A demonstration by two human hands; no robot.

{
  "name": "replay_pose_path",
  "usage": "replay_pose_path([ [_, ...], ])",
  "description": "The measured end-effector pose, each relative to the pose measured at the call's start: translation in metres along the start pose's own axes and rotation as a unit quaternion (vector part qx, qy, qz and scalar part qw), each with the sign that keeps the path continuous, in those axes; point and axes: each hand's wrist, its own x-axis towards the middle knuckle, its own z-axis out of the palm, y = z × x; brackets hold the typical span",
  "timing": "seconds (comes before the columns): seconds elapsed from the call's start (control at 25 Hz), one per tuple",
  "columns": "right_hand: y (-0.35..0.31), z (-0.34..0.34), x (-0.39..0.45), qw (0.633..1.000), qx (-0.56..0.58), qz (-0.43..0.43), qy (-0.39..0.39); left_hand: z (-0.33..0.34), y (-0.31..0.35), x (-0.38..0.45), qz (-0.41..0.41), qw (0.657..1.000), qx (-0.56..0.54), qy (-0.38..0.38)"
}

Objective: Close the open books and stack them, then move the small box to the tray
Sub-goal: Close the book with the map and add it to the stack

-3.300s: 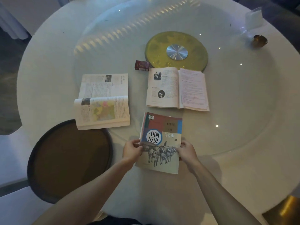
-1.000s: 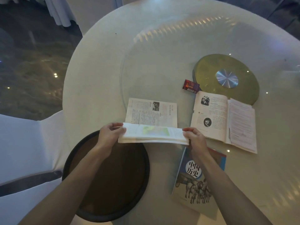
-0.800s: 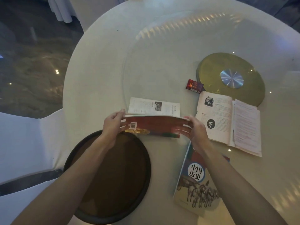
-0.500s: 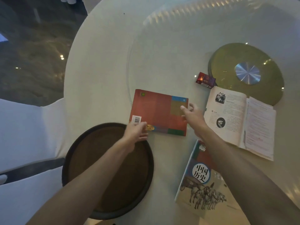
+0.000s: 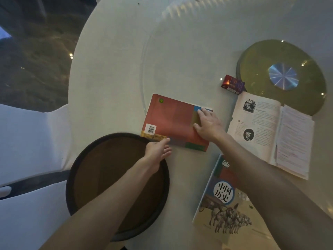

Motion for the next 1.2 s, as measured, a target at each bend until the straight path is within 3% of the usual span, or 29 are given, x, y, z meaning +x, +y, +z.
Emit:
replay_pose_path([
  [0.16, 0.006, 0.01, -0.028, 0.999, 0.039, 0.005, 0.002, 0.009, 0.002, -0.003, -0.014, 0.998, -0.062, -0.024],
  [0.28, 0.008, 0.014, -0.039, 0.995, 0.103, 0.005, 0.01, 0.021, 0.006, -0.005, -0.002, 0.995, -0.095, 0.01],
  [0.4, 0.008, 0.017, -0.044, 0.974, 0.208, 0.021, 0.089, 0.027, 0.006, -0.003, -0.003, 0.995, -0.091, 0.052],
  [0.52, 0.011, 0.016, -0.036, 0.981, 0.16, 0.023, 0.107, 0.034, 0.008, -0.002, -0.013, 0.992, -0.089, 0.089],
  [0.8, 0.017, -0.008, 0.017, 0.99, 0.137, 0.036, 0.007, 0.039, 0.015, -0.011, -0.046, 0.988, -0.129, 0.077],
  [1.0, 0.01, 0.0, 0.015, 0.997, 0.044, 0.059, 0.036, 0.035, 0.02, -0.008, -0.076, 0.982, -0.162, 0.058],
  [1.2, 0.025, 0.011, -0.014, 0.993, 0.094, 0.054, 0.037, 0.028, 0.015, -0.001, -0.008, 0.992, -0.072, 0.105],
])
